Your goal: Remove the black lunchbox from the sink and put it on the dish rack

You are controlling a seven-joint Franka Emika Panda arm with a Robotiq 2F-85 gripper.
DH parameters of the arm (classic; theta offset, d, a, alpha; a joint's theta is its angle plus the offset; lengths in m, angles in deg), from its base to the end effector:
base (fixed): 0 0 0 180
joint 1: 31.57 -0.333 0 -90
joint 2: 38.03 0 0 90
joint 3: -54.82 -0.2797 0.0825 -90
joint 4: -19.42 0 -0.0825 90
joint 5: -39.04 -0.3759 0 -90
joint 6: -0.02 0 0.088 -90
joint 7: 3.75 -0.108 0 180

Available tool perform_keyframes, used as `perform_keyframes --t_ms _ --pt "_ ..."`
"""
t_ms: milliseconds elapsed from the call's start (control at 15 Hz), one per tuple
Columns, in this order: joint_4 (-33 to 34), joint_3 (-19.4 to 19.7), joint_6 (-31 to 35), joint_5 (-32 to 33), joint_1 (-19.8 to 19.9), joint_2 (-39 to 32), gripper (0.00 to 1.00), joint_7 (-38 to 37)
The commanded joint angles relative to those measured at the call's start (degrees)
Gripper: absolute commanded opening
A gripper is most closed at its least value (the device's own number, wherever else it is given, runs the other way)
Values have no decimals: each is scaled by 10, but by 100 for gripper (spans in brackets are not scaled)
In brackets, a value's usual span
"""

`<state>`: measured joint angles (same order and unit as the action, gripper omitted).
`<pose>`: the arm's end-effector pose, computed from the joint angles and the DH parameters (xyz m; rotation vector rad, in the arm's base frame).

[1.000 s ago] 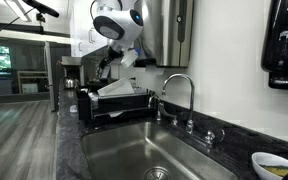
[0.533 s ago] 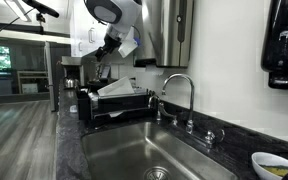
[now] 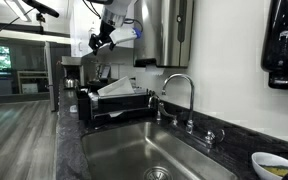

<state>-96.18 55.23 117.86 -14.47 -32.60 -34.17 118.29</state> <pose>0.5498 0.0496 0.4775 -1.6965 -1.9777 -1.0860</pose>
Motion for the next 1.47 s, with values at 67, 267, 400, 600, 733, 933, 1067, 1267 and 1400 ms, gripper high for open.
perform_keyframes --t_ms 67,267,400,600,733,933,1067,1267,1400 --pt "-57 0 41 63 7 63 100 -120" --pt "-85 0 77 114 9 92 100 -212" --pt "-104 1 98 151 9 110 100 -272" --pt "-129 9 107 205 9 134 100 -358" --pt "-146 16 110 243 10 149 100 -413" --pt "-171 25 111 304 13 168 100 -505" --pt "-187 28 118 344 17 174 100 -570" --pt "-206 33 123 398 20 178 100 -664" --pt "-217 35 121 429 21 178 100 -721"
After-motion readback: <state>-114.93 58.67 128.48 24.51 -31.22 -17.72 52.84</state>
